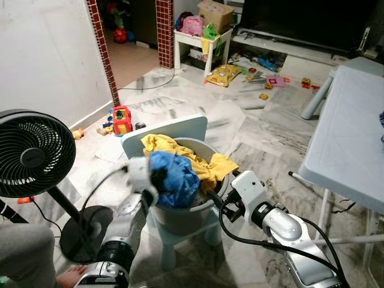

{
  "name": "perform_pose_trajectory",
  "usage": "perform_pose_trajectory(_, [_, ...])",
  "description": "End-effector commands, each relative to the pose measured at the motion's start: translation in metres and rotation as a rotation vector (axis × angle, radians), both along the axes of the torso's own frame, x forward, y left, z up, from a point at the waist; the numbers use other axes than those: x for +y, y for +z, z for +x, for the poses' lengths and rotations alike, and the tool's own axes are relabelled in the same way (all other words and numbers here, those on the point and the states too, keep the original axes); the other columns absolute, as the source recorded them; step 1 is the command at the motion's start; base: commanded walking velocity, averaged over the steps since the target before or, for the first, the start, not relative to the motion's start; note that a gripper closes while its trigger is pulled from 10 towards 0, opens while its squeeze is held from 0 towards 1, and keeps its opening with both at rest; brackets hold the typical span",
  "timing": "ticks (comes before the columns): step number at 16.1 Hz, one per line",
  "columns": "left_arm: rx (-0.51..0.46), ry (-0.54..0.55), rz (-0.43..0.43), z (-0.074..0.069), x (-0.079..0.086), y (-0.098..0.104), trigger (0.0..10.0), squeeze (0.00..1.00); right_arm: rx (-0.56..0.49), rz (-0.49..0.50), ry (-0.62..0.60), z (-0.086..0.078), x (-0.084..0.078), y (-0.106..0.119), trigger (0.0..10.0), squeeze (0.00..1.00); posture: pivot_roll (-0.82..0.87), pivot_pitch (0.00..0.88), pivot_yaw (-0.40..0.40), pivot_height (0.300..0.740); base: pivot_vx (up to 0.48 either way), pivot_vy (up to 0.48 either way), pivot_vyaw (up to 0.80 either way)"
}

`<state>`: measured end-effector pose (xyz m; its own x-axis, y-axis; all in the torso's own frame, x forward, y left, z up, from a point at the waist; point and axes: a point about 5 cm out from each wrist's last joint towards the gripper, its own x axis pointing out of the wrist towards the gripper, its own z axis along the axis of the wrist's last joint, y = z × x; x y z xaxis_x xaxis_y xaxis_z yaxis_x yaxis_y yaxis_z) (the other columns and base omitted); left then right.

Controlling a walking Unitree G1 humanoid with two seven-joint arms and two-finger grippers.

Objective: Hang hanger

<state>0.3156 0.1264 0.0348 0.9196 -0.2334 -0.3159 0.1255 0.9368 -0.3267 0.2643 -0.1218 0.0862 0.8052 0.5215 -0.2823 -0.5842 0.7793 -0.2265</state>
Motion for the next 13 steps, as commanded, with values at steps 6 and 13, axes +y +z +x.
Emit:
perform_pose_trajectory(6, [0.076,0.157,-0.192,0.000,0.008,-0.003,10.0,1.00,-0.018,-0.021,0.002,0.004,-0.004,0.006,10.0,0.00,-0.19,0.000,-0.040,0.740,0.000,0.000,0.00])
perform_pose_trajectory(13, [0.123,0.105,0.096,-0.041,0.022,-0.017,10.0,1.00,-0.025,-0.029,-0.003,0.005,-0.005,0.006,10.0,0.00,-0.18,0.000,-0.036,0.740,0.000,0.000,0.00])
